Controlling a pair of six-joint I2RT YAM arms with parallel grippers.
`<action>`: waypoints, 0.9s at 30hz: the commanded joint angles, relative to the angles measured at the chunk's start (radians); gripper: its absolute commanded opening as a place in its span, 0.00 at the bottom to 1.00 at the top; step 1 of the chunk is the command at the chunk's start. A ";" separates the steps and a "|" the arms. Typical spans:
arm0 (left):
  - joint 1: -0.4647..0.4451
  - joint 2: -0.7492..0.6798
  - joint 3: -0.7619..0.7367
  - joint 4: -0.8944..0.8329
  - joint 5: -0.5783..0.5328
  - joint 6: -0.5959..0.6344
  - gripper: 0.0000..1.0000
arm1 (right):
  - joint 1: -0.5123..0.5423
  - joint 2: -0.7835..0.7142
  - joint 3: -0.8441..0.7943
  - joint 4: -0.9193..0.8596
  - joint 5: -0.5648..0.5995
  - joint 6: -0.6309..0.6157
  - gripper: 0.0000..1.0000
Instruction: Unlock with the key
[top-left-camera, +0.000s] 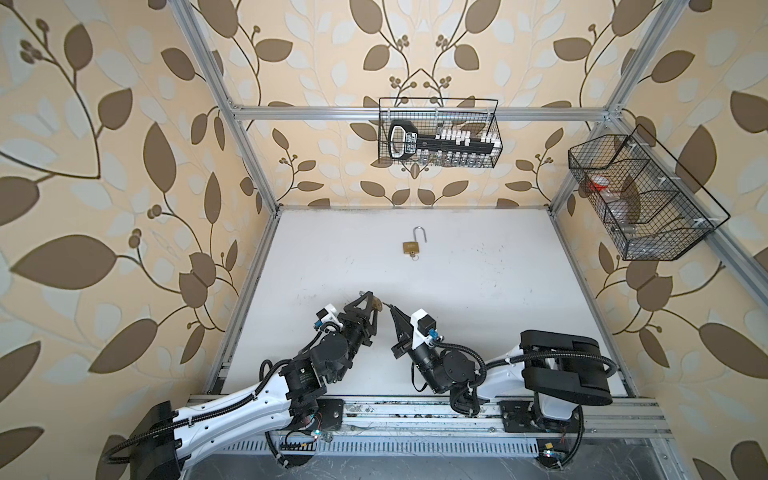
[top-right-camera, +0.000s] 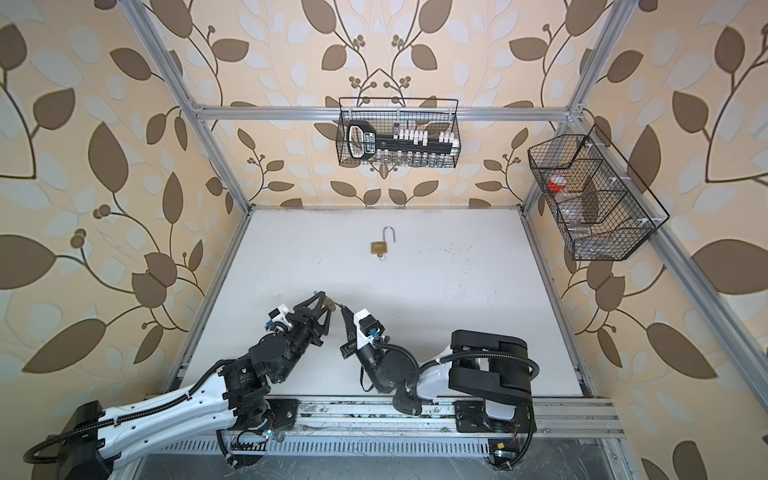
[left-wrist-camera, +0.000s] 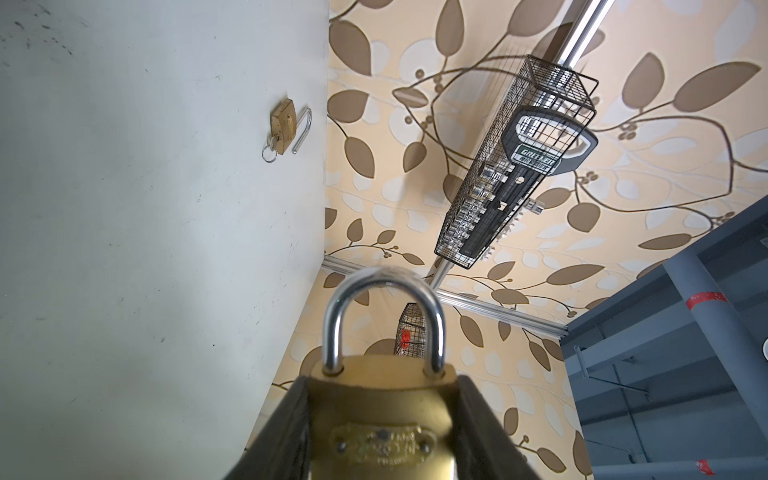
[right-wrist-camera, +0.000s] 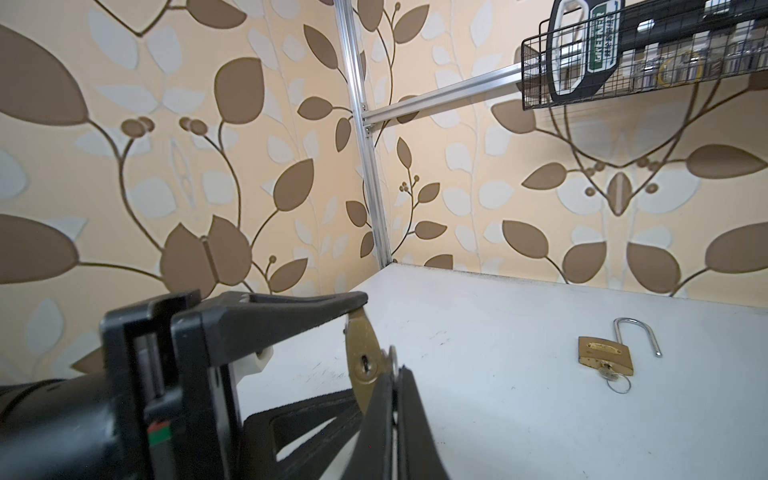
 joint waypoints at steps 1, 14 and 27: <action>-0.007 -0.026 0.058 0.036 -0.035 0.019 0.00 | -0.009 0.015 0.002 0.049 -0.004 0.019 0.00; -0.007 -0.035 0.056 0.024 -0.051 0.023 0.00 | 0.031 0.046 0.035 0.049 0.010 -0.007 0.00; -0.007 -0.052 0.061 0.004 -0.052 0.021 0.00 | -0.009 0.070 0.064 0.031 -0.016 0.037 0.00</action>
